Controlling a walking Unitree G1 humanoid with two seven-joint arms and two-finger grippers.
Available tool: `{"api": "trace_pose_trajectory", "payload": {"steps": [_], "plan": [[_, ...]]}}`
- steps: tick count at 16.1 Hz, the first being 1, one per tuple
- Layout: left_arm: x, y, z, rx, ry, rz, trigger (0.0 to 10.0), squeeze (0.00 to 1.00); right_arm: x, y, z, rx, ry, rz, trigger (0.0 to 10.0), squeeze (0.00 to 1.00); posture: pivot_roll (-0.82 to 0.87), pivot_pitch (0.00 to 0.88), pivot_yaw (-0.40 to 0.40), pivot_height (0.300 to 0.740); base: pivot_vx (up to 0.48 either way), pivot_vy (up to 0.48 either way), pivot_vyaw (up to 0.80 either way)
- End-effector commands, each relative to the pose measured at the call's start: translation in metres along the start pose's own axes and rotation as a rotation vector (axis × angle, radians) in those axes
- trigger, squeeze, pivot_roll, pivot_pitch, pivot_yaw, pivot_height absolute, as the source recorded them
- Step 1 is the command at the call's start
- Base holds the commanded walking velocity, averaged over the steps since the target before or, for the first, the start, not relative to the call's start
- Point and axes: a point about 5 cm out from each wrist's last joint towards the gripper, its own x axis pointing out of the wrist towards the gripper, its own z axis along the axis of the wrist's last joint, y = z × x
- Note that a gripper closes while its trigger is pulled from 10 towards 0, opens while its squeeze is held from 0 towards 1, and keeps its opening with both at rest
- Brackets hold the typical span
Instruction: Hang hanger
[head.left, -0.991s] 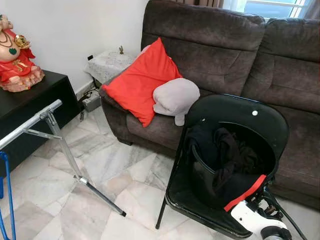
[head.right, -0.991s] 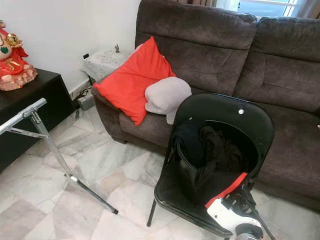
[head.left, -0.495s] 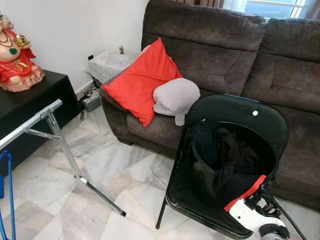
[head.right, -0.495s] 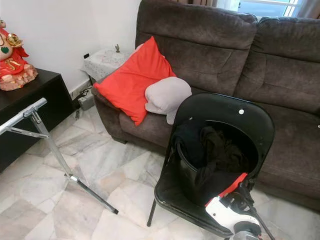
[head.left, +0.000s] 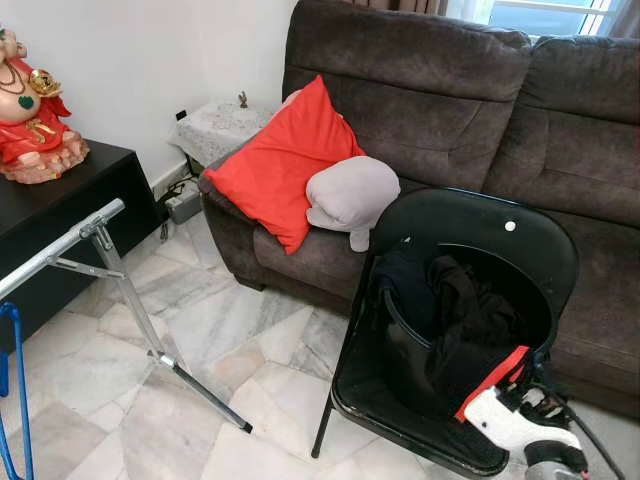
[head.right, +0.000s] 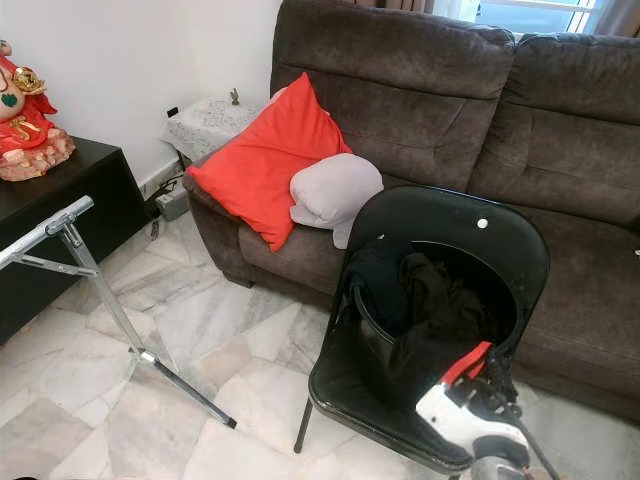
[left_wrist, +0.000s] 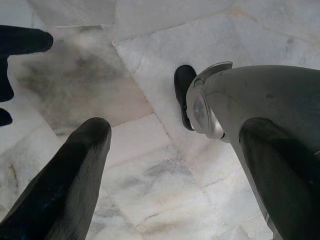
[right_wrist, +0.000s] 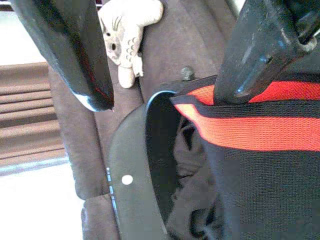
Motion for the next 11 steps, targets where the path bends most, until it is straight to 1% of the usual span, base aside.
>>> {"api": "trace_pose_trajectory", "payload": {"steps": [1,5,9,11], "plan": [[-0.001,0.002,-0.005,0.011,0.022,0.004,10.0,0.0,0.0,-0.005,0.0,-0.004,-0.004,-0.023,10.0,0.0,-0.02,0.075,0.032,0.74,0.0,0.0,0.0],[-0.002,0.002,-0.006,0.012,0.021,0.005,10.0,0.0,0.001,-0.001,0.007,0.038,-0.055,-0.002,10.0,0.0,-0.02,0.07,0.033,0.74,0.0,0.0,0.0],[-0.002,0.002,-0.006,0.013,0.023,0.004,10.0,0.0,0.003,0.004,0.006,0.056,-0.04,0.039,10.0,0.0,-0.02,0.067,0.033,0.74,0.0,0.0,0.0],[-0.002,0.002,-0.006,0.013,0.023,0.004,10.0,0.0,0.006,0.005,0.011,0.071,-0.081,0.05,10.0,0.0,-0.02,0.063,0.036,0.74,0.0,0.0,0.0]]}}
